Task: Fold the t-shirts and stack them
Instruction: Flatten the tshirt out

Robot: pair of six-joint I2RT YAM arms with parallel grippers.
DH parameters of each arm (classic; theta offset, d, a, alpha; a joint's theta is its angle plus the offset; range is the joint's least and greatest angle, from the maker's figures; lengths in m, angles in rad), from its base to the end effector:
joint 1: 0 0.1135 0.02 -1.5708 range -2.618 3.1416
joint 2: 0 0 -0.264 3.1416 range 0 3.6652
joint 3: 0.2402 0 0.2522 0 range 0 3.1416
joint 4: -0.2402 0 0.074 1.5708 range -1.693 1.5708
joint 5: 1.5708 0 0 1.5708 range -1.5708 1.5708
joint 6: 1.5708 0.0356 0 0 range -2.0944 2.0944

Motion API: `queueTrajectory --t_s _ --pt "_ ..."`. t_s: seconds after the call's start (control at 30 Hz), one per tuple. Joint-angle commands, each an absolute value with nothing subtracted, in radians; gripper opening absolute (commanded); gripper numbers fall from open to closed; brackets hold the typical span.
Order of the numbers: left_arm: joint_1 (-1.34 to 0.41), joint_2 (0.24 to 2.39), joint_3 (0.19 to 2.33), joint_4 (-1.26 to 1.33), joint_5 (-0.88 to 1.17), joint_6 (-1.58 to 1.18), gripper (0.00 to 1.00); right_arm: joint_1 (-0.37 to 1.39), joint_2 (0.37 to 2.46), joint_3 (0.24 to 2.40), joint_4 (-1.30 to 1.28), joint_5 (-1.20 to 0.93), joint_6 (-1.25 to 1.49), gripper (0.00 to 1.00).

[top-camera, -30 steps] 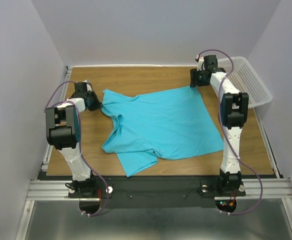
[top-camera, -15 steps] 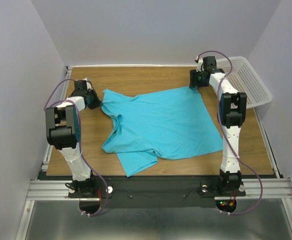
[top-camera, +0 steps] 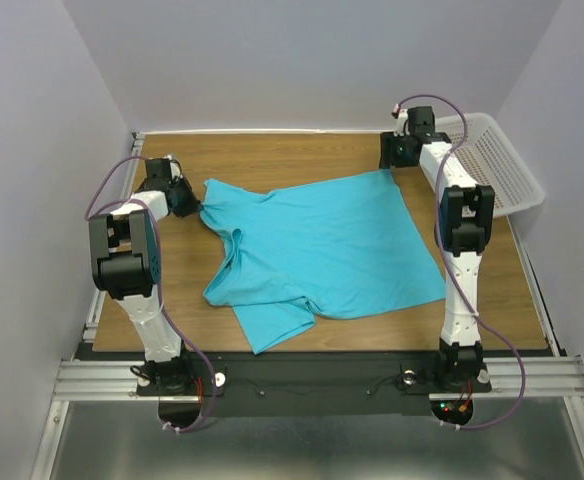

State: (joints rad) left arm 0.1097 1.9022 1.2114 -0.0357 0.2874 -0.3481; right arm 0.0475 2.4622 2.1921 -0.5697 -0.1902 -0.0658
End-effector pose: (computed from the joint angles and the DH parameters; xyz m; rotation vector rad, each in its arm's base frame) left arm 0.4124 0.0353 0.1815 -0.3759 2.2717 -0.4528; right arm 0.5493 0.0328 0.1907 -0.2234 2.3918 0.2206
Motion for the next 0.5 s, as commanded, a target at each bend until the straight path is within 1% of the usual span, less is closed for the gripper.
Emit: queueTrajectory --t_s 0.0,0.13,0.33,0.47 --pt "0.127 1.888 1.255 -0.035 0.282 -0.327 0.0 0.054 2.474 2.27 -0.54 -0.183 -0.057 0.63" --pt "0.127 1.891 1.255 -0.037 0.287 -0.327 0.0 0.054 2.493 2.272 -0.541 -0.179 -0.061 0.56" --pt "0.127 1.89 1.253 -0.035 0.291 -0.325 0.0 0.054 2.51 2.255 -0.541 -0.193 -0.072 0.52" --pt "0.127 1.891 1.253 -0.038 0.293 -0.325 0.0 0.057 2.522 2.247 -0.543 -0.198 -0.077 0.52"
